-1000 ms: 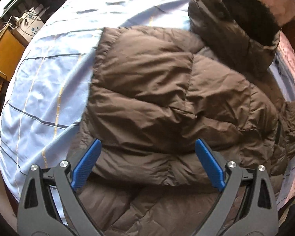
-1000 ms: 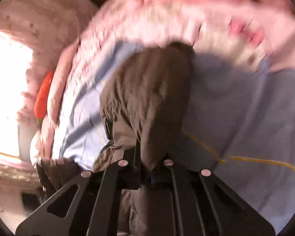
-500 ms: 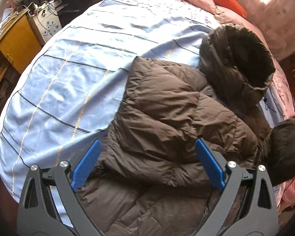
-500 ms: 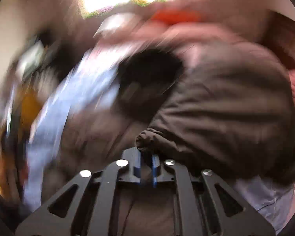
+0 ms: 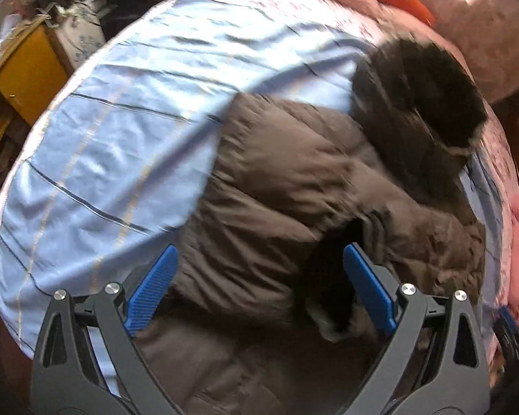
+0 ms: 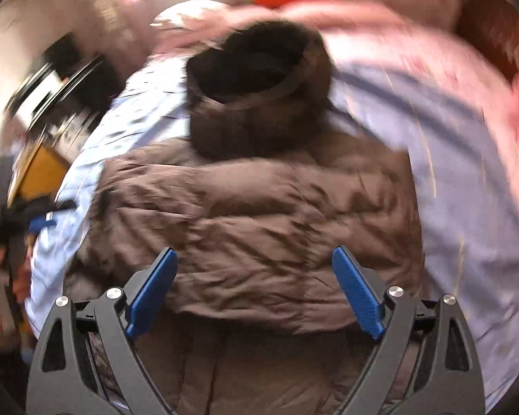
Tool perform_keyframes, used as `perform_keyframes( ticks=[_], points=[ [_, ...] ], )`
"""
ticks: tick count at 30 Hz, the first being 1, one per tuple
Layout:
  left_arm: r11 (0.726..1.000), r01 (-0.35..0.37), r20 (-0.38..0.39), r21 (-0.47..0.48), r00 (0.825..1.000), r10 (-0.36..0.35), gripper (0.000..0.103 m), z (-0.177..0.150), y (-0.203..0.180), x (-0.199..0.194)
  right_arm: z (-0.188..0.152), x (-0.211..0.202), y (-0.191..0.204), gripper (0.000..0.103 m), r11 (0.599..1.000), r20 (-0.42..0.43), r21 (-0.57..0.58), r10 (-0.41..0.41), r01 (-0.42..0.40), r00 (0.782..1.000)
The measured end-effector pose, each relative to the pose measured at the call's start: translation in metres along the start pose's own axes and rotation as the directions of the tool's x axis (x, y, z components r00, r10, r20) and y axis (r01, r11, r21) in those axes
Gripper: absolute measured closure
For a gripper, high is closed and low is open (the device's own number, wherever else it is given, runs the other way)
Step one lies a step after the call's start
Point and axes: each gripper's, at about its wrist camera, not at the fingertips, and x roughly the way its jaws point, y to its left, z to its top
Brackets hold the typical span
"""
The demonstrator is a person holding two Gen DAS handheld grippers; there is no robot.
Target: Fold large clothes
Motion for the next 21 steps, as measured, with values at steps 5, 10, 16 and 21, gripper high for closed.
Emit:
perform_keyframes(
  ticks=[5,10,16,21],
  points=[
    [0.962,0.034,0.006,0.272,0.999,-0.037,0.006,-0.037,-0.076,0.018,0.003,0.05,-0.019,0.012,0.988,-0.083,0.05,-0.144,0.148,0.986],
    [0.932,0.009,-0.152,0.362,0.987,0.05,0.017,-0.059,-0.096,0.083,-0.005,0.09,-0.047,0.009,0.955,-0.178,0.041,-0.281,0.292,0.943],
    [0.945,0.023,-0.218,0.326,0.975,0.052,0.018,-0.056,-0.087,0.104,-0.009,0.092,-0.049,0.001,0.951,-0.194,0.053,-0.29,0.305,0.937],
    [0.933,0.067,-0.047,0.353,0.997,-0.053,0.016,-0.051,-0.085,0.024,-0.006,0.037,-0.011,0.001,0.994,-0.104,0.044,-0.095,0.1,0.99]
  ],
)
